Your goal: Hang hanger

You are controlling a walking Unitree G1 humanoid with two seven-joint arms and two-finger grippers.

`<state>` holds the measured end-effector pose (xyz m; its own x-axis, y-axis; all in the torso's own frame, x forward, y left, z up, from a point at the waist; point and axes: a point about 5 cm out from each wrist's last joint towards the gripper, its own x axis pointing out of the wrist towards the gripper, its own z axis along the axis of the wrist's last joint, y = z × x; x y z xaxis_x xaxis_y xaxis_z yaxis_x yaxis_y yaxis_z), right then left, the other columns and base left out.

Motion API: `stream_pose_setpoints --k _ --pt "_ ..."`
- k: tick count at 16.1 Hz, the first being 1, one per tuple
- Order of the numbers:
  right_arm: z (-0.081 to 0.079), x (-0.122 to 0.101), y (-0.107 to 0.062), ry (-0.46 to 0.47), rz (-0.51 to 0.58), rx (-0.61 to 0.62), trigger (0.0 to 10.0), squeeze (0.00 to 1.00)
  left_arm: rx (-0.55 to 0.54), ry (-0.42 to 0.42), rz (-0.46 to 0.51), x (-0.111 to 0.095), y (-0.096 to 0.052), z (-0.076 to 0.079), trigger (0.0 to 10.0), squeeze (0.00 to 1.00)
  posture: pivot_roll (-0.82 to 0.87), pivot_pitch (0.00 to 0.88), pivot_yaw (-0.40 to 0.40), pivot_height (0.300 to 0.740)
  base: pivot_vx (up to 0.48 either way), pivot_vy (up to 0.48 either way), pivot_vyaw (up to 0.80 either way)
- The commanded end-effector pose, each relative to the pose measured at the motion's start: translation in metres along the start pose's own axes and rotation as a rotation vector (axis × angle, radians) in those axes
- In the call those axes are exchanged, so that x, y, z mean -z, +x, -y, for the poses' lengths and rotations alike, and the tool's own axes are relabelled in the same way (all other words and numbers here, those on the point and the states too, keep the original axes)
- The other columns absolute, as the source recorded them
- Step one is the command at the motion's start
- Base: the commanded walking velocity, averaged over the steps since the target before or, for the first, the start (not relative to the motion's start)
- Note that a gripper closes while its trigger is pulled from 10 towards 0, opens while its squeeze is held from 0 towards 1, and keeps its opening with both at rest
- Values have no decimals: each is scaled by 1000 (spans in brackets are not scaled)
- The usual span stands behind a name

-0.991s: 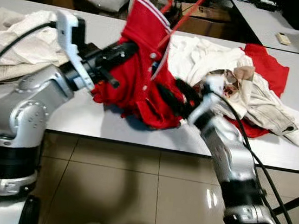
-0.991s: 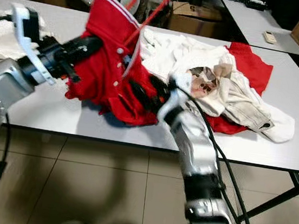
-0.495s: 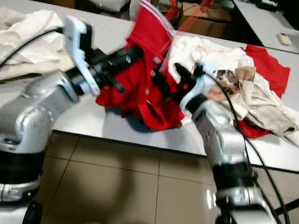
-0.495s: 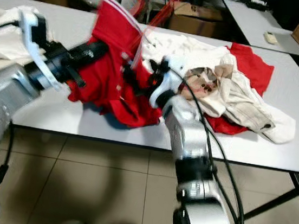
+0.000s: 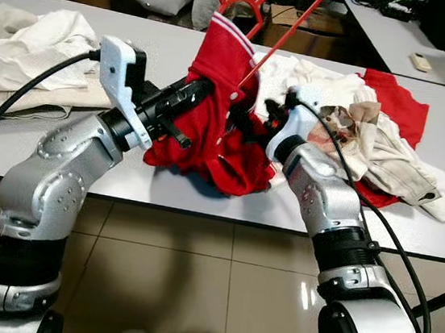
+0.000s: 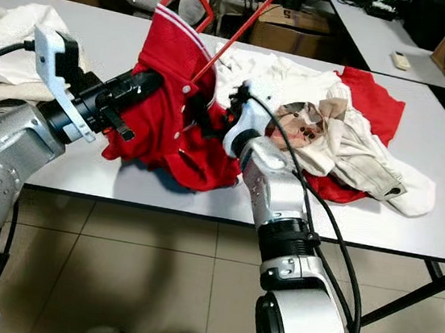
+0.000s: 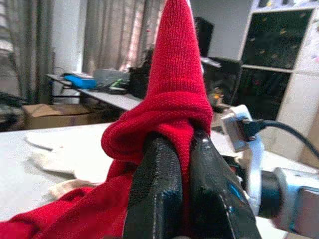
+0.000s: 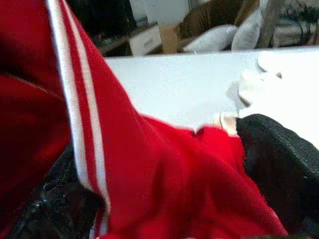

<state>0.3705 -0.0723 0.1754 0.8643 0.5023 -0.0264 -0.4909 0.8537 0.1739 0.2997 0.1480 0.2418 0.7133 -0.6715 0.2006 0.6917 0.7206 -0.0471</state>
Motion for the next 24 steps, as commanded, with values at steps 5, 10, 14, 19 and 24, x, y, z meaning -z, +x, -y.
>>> stream_pose_setpoints --k 5,10,14,19,24 --pt "27 46 -19 -14 -175 143 10000 0 -46 79 21 13 -8 16 0 0 148 0 -82 740 0 0 0" --pt "28 48 -17 -7 -193 75 7686 0 -35 54 79 10 -9 25 0 0 149 0 -95 740 0 0 0" --pt "29 48 -14 -36 -189 75 9216 0 -25 5 185 -7 -9 28 0 0 152 0 -100 740 0 0 0" --pt "70 -2 -21 -240 -67 190 10000 0 24 -6 227 -21 -13 27 0 0 149 0 -102 740 0 0 0" --pt "73 20 -27 -305 -201 132 10000 0 41 -16 230 -22 -11 30 0 0 151 0 -103 740 0 0 0"
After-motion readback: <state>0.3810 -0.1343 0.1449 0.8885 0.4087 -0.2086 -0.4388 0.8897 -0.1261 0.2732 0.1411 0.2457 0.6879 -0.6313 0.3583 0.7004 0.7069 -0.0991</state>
